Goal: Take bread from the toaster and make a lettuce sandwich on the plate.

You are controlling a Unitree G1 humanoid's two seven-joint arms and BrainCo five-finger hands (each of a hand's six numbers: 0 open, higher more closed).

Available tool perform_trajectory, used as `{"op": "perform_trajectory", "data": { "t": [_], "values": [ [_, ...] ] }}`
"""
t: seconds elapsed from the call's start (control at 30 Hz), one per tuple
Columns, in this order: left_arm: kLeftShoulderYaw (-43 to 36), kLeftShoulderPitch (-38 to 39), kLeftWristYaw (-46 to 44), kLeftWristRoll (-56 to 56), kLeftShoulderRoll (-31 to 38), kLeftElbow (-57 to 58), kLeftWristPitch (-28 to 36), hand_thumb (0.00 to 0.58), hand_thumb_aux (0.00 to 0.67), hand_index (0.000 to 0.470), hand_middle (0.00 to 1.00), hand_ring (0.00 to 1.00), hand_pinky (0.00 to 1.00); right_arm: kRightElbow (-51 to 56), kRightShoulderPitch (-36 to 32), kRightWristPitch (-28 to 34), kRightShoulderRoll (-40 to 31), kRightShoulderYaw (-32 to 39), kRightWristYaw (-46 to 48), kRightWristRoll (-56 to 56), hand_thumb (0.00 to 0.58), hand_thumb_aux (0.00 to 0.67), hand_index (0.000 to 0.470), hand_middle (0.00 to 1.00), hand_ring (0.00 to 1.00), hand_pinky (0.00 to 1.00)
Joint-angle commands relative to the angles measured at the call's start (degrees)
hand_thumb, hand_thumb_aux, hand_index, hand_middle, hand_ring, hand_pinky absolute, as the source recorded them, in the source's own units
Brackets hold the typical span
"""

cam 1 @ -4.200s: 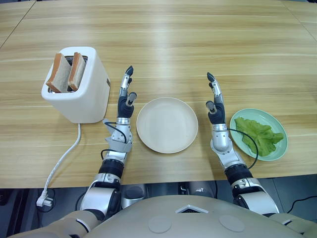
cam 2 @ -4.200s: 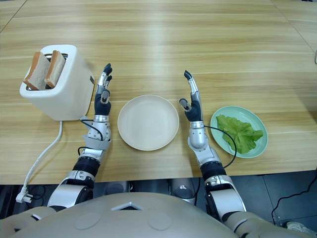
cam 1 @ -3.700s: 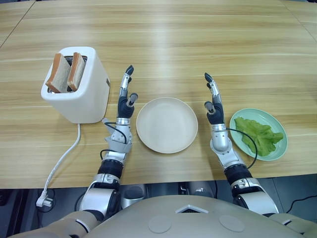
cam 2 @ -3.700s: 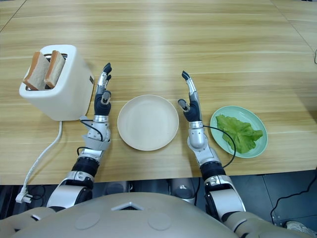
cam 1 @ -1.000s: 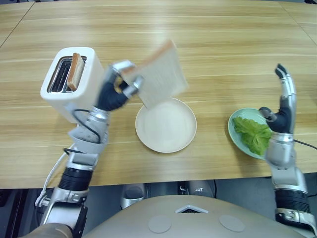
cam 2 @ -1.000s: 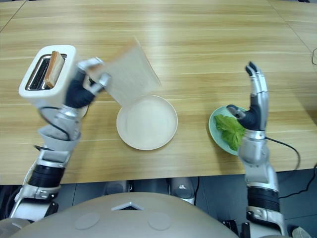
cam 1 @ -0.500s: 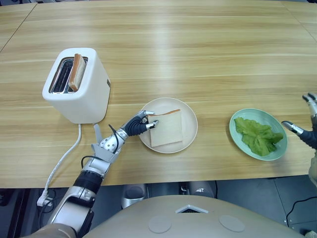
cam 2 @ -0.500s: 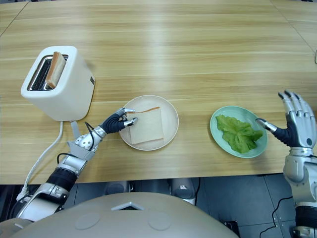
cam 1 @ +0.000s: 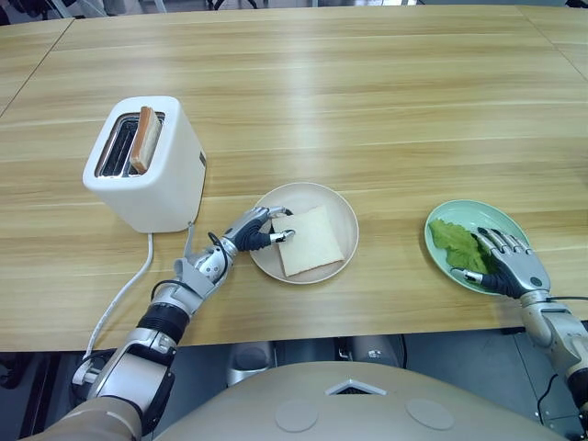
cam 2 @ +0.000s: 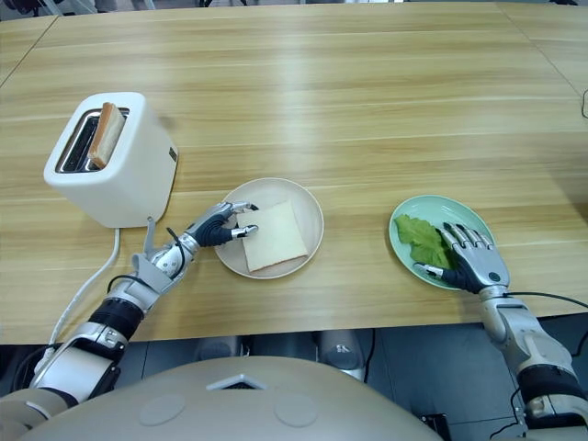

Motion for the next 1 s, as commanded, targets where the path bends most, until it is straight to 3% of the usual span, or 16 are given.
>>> {"op": "perform_trajectory", "data": {
  "t": [0.03, 0.2, 0.5, 0.73, 0.87, 1.0],
  "values": [
    [3.05, 1.02, 4.75, 3.16, 2.4, -5.1, 2.7, 0.0, 0.0, 0.0, 0.0, 0.0, 0.0, -0.44, 0.99, 1.93, -1.4, 1.4, -2.25, 0.02, 0.58, 0.67, 0.46, 0.0, 0.0, 0.0],
    [6.64, 2.72, 8.49, 3.65, 3.6, -11.63, 4.68, 0.0, 0.0, 0.0, 0.0, 0.0, 0.0, -3.77, 1.6, 3.45, -2.33, 1.61, -6.44, -0.15, 0.58, 0.67, 0.46, 0.0, 0.0, 0.0],
    [7.64, 4.54, 11.08, 4.01, 2.74, -13.43, 5.07, 0.0, 0.0, 0.0, 0.0, 0.0, 0.0, -8.64, 1.98, 4.38, -3.11, 1.66, -11.26, -0.27, 0.58, 0.67, 0.46, 0.0, 0.0, 0.0],
    [12.09, 7.24, 14.86, 1.21, 2.18, -19.91, 2.44, 0.0, 0.0, 0.0, 0.0, 0.0, 0.0, -30.61, 4.77, 4.45, -1.66, -0.58, -8.92, 0.45, 0.58, 0.67, 0.46, 0.0, 0.0, 0.0],
    [15.62, 10.16, 17.37, 2.14, 1.39, -27.59, 1.91, 0.0, 0.0, 0.0, 0.0, 0.0, 0.0, -40.19, -0.41, 1.71, 3.22, 4.85, -2.4, 0.06, 0.58, 0.67, 0.46, 0.0, 0.0, 0.0],
    [18.66, 12.81, 20.08, 5.89, 0.72, -35.39, 2.65, 0.0, 0.0, 0.0, 0.0, 0.0, 0.0, -38.59, -9.54, -2.62, 10.78, 14.5, 2.68, -2.51, 0.58, 0.67, 0.46, 0.0, 0.0, 0.0]
  ]
}}
